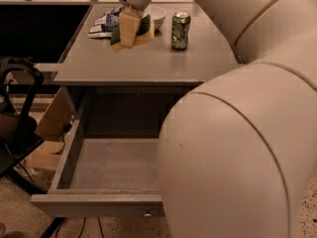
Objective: Pick sponge from top drawer and place on counter
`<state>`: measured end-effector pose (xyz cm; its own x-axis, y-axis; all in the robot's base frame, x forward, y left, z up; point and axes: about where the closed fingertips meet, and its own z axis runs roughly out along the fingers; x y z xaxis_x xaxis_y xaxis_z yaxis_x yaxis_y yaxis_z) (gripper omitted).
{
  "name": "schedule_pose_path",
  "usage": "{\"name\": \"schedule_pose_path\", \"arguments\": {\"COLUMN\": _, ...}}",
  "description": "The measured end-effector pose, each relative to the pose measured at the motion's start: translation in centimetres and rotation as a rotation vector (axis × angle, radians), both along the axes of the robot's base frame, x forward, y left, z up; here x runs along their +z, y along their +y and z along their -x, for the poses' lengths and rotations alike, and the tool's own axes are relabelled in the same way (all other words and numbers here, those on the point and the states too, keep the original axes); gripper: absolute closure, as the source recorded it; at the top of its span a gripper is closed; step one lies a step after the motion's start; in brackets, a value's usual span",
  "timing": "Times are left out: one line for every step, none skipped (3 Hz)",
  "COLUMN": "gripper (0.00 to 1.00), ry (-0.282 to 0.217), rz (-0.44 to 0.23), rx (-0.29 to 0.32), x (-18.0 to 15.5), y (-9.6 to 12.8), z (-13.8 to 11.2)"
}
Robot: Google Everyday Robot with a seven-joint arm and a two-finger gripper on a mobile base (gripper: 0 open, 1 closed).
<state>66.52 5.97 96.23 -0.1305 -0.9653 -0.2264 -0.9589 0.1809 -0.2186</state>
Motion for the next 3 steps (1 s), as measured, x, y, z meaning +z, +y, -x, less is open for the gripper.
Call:
{"name": "schedule_pose_path", "arguments": {"gripper": 1.00, "ry": 0.001, "rz": -0.031, "rx": -0.058, "x": 0.5, "y": -1.5, "z": -1.0}}
{"name": "schedule_pose_path", "arguments": {"gripper": 1.00, "ry": -0.030, "rz": -0.110, "rx": -0.132, "x": -1.6, "y": -3.2, "z": -3.6}}
{"name": "schedule_pose_path", "arguments": {"gripper": 1.00, "ry": -0.045, "rz": -0.243, "rx": -0.140, "x": -7.2, "y": -4.7, "z": -7.3}}
